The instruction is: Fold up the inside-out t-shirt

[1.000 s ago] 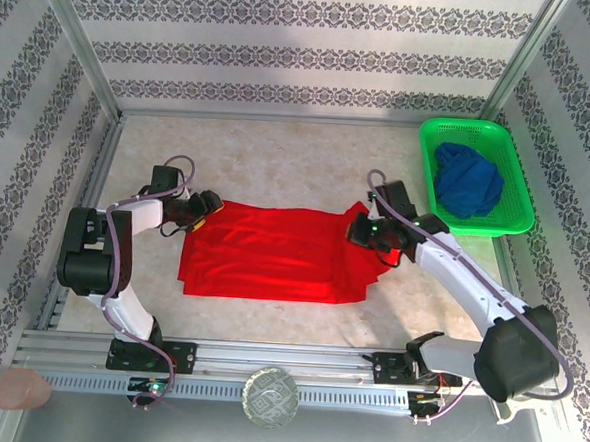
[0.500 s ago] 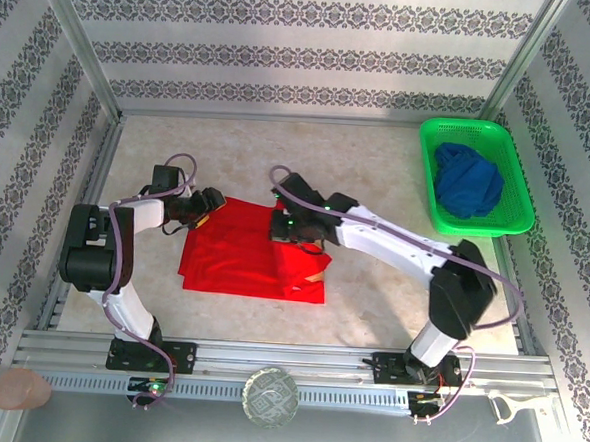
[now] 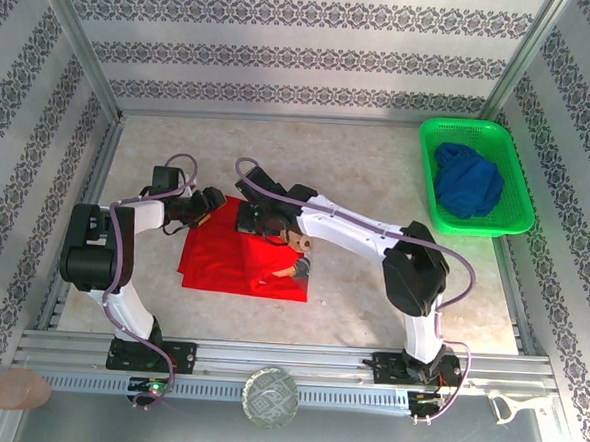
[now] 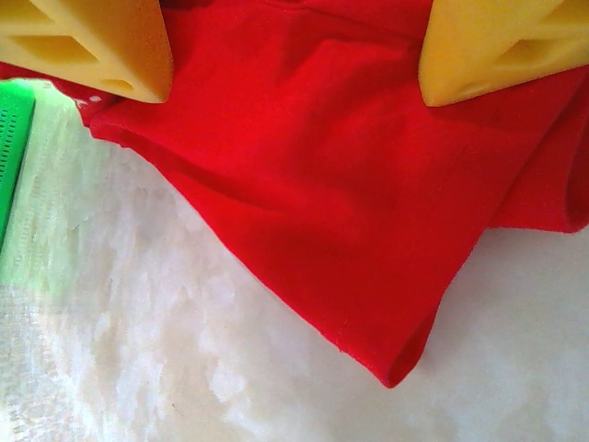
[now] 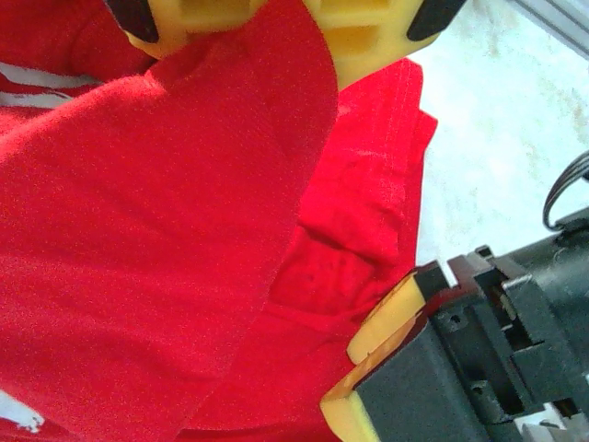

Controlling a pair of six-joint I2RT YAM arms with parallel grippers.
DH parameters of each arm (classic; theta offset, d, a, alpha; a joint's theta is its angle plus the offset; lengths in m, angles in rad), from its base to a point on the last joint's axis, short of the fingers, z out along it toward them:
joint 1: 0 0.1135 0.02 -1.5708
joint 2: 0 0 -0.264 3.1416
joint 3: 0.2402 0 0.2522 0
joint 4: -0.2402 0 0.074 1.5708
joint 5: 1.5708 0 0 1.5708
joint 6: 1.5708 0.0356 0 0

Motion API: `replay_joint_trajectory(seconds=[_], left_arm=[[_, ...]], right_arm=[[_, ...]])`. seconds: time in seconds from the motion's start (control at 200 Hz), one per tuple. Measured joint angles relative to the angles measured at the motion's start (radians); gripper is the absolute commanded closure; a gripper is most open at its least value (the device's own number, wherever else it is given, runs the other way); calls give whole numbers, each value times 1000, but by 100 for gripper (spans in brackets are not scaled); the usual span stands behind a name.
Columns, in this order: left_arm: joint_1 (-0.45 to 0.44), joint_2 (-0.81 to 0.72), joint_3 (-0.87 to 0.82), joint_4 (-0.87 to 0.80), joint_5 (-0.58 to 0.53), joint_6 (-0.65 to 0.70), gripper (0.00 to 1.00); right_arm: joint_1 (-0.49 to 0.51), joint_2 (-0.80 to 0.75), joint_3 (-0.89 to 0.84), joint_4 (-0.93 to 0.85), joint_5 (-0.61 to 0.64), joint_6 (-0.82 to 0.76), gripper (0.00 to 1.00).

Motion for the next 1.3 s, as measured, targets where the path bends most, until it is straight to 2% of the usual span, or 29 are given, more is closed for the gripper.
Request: replay_joint_trajectory(seconds=[0.055, 0.11, 0.15, 0.21, 0.28, 0.47, 0.575, 0.65, 0.794, 0.809, 0.834, 0.959, 1.149, 1.234, 1.264, 1.299], left_arm=[[0, 0, 0, 2, 0, -1, 28], [0, 0, 0, 2, 0, -1, 28], [0, 0, 0, 3, 0, -2, 28], [-1, 0, 1, 3, 0, -4, 28], [-1, 5, 10, -2, 0, -6, 28], [-4, 37, 109, -119, -17, -8, 25], [8, 38, 195, -203, -31, 3, 23], [26, 33, 265, -252, -40, 15, 21], [61, -27, 349, -333, -56, 49, 11], [62, -37, 353, -340, -60, 50, 9], [66, -55, 357, -350, -62, 56, 0], [66, -143, 361, -396, -61, 75, 0], [66, -241, 335, -426, -57, 86, 0], [66, -275, 314, -435, -56, 87, 0], [66, -287, 305, -436, -55, 86, 0], [66, -298, 296, -438, -52, 86, 0]], right_arm=[[0, 31, 25, 0, -1, 10, 100], [0, 67, 58, 3, -2, 19, 70], [0, 97, 88, 4, -8, 23, 56], [0, 141, 137, 15, -25, 19, 48], [1, 177, 180, 34, -58, 5, 44], [23, 117, 156, 69, -94, -77, 42], [32, -44, 13, 82, -78, -103, 41], [33, -171, -102, 87, -48, -109, 36], [22, -331, -315, 104, 19, -101, 31], [19, -336, -333, 106, 22, -101, 31], [16, -342, -364, 110, 26, -94, 30], [3, -318, -471, 116, 31, -81, 31], [-2, -242, -478, 159, 21, -64, 31], [-3, -210, -474, 177, 14, -63, 36], [-5, -197, -470, 183, 13, -63, 42], [-10, -186, -466, 190, 10, -66, 58]])
